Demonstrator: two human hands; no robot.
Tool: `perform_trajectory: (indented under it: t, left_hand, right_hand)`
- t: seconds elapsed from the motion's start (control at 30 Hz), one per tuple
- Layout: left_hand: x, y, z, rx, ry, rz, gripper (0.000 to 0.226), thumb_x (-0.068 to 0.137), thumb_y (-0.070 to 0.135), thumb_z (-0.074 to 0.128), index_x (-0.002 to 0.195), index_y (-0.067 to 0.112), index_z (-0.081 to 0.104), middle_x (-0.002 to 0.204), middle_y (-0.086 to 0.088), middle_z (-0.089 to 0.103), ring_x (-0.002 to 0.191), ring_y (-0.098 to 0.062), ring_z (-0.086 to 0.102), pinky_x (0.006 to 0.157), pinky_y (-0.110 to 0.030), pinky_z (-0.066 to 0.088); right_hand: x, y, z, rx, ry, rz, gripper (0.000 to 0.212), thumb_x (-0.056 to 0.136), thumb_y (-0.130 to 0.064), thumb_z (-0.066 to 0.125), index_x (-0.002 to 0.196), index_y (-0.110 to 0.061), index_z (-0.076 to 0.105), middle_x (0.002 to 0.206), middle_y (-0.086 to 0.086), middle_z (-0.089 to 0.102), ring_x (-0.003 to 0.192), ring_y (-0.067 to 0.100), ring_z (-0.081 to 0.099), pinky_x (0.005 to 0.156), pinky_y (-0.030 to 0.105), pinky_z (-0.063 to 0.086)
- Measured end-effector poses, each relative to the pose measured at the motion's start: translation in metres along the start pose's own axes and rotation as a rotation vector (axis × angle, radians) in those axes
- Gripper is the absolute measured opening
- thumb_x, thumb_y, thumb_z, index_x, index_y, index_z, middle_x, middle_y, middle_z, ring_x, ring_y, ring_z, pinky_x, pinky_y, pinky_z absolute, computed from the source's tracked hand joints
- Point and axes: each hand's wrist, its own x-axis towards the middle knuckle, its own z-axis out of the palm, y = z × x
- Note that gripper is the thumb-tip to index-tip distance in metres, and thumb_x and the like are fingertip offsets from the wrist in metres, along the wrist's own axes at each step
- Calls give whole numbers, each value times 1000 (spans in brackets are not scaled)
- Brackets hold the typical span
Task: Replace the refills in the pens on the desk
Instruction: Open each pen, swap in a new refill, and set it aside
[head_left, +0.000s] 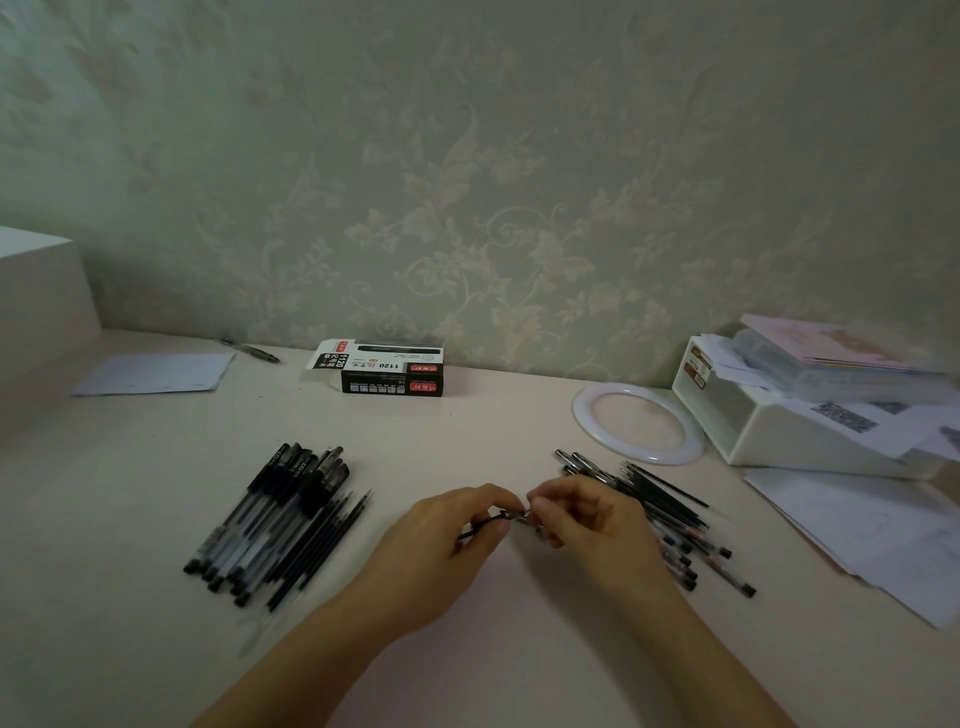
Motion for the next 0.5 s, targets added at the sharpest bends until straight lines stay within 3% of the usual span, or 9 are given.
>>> perform_trajectory:
  t: [0.23, 0.37, 0.43, 0.5]
  left_hand:
    - [0, -3, 1, -4, 11, -41, 14, 94, 41, 55, 105, 43, 46, 77, 18, 59, 62, -1, 54, 54, -15, 38]
    - [0, -2, 0, 26, 3, 25, 5, 94, 33, 56, 99, 34, 59, 76, 23, 57, 71, 5, 53, 60, -9, 35]
    - [0, -2, 0, 58, -2, 55, 9, 95, 30, 56, 101, 31, 62, 85, 22, 59, 79, 5, 53, 65, -8, 36]
    - [1, -3, 0, 89, 3, 81, 10, 95, 31, 56, 102, 31, 62, 90, 18, 60, 84, 2, 52, 69, -13, 41]
  right_hand:
    - [-2, 0, 1, -60, -106, 5, 16, 84, -1, 71, 88, -16, 75, 78, 5, 75, 68, 8, 66, 67, 17, 53]
    - [-1, 2, -2, -74, -123, 17, 12, 84, -4, 73, 87, -15, 76, 77, 6, 75, 70, 12, 68, 66, 18, 53]
    - [-1, 2, -3, -136, -132, 4, 6, 87, -15, 72, 84, -18, 75, 73, 3, 74, 66, 9, 66, 63, 17, 51]
    - [-3, 4, -2, -265, -119, -44, 20, 90, -34, 65, 76, -21, 72, 68, -1, 71, 61, 5, 62, 60, 15, 47]
